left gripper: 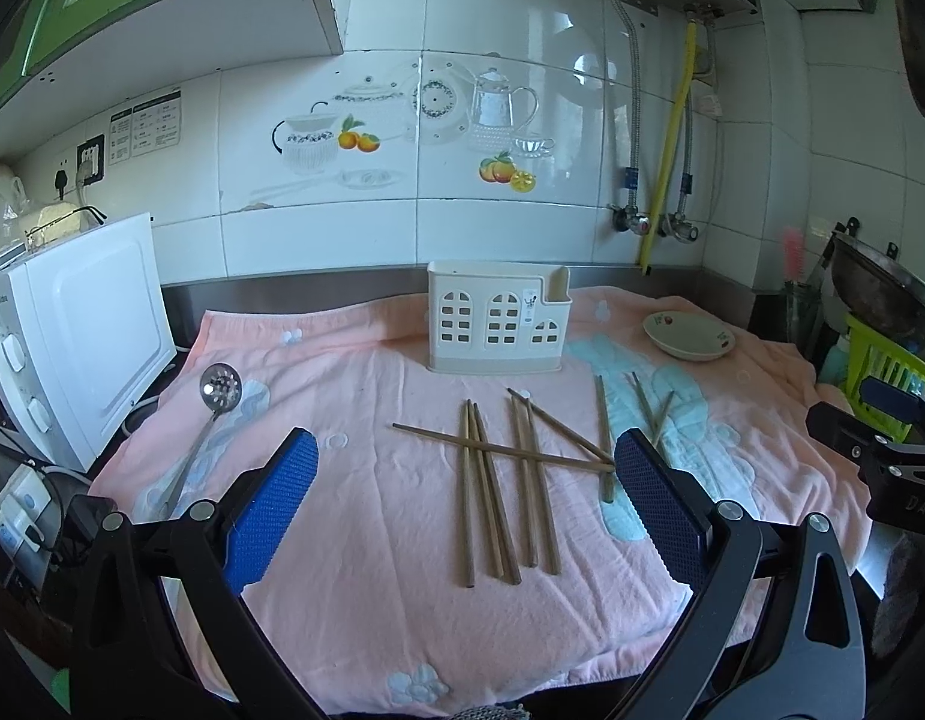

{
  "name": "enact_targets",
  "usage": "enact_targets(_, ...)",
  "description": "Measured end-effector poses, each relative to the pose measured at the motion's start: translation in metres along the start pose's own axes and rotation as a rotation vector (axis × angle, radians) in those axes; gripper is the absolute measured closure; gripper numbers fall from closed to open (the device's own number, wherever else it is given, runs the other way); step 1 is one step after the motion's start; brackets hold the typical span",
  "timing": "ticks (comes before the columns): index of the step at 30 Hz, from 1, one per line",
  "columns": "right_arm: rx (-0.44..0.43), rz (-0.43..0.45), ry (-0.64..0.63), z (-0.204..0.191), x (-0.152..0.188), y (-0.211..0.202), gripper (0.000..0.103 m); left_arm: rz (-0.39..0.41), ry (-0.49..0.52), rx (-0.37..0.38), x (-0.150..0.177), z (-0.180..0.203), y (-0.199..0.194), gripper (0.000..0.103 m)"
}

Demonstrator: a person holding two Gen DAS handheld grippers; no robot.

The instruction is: Organize utensils

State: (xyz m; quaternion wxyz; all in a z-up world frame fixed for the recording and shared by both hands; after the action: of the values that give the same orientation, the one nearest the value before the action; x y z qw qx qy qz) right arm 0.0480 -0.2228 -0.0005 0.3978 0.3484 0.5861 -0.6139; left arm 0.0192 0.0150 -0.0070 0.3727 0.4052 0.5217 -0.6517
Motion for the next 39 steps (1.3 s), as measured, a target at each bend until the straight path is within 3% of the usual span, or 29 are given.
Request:
enact_targets(11,0.009,-0.001,-0.005,-0.001,0.001,0.005,0.006,-0.016,-0.009,0.0,0.001,-0.002,0.007,0.005)
enact_targets(28,-0.048,-0.078,-0.004,-0.005,0.018,0.024,0.007,-0.046,-0.037,-0.001,0.004,-0.014,0.023,0.005)
enact_targets(35,-0.031,-0.103,-0.002,-0.01,0.026,0.042,0.008,-0.056,-0.06,0.01,0.006,-0.02,0.034,0.005)
enact_targets(38,-0.024,-0.115,0.003,-0.014,0.029,0.053,0.013,-0.058,-0.067,0.017,0.006,-0.023,0.039,0.005)
enact_targets(39,-0.022,-0.122,0.003,-0.015,0.03,0.056,0.019,-0.058,-0.067,0.02,0.007,-0.024,0.039,0.005)
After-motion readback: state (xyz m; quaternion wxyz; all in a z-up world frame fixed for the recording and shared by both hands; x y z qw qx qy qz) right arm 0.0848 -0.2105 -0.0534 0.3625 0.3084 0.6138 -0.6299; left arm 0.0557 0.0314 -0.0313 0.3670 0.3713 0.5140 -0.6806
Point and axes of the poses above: each gripper's, at about its wrist camera, not at the fingertips, and y roughly the way its jaws point, z to its right, x to its underside, the point moved 2 cm from there along y, roughly the way its jaws point, and after that the axes turned 13 degrees about x, right-handed, at the moved point
